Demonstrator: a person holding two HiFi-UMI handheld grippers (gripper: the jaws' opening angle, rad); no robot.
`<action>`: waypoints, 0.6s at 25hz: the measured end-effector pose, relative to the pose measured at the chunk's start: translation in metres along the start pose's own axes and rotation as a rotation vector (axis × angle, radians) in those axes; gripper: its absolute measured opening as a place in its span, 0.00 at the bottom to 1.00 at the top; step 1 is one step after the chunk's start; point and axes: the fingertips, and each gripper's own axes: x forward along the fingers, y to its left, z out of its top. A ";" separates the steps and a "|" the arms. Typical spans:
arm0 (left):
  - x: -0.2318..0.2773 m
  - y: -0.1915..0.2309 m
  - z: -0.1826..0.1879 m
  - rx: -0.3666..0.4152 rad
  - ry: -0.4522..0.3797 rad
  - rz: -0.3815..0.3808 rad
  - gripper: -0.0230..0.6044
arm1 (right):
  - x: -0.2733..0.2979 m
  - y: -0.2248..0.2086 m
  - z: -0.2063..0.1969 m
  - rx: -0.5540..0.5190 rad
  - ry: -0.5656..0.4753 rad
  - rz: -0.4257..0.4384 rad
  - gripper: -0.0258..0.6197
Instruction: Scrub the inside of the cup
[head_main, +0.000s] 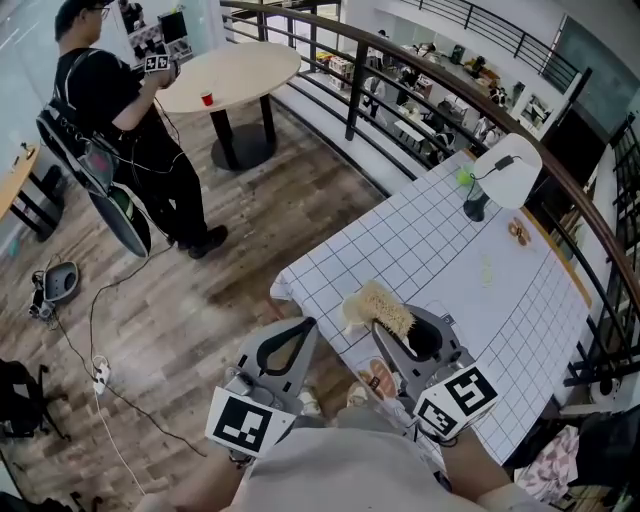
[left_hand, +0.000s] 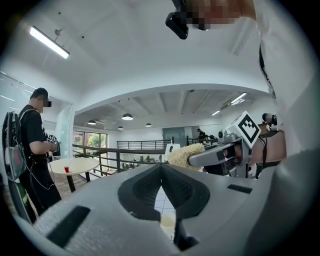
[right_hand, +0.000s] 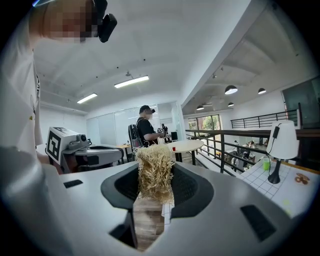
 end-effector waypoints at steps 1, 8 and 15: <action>0.004 -0.001 0.001 -0.001 0.000 0.001 0.06 | 0.000 -0.004 0.000 0.000 0.002 0.000 0.26; 0.028 -0.009 -0.002 -0.007 0.019 0.003 0.06 | -0.003 -0.030 -0.001 0.079 -0.012 0.031 0.26; 0.058 -0.017 -0.024 0.021 0.076 0.005 0.06 | 0.001 -0.059 -0.020 0.064 0.058 0.001 0.26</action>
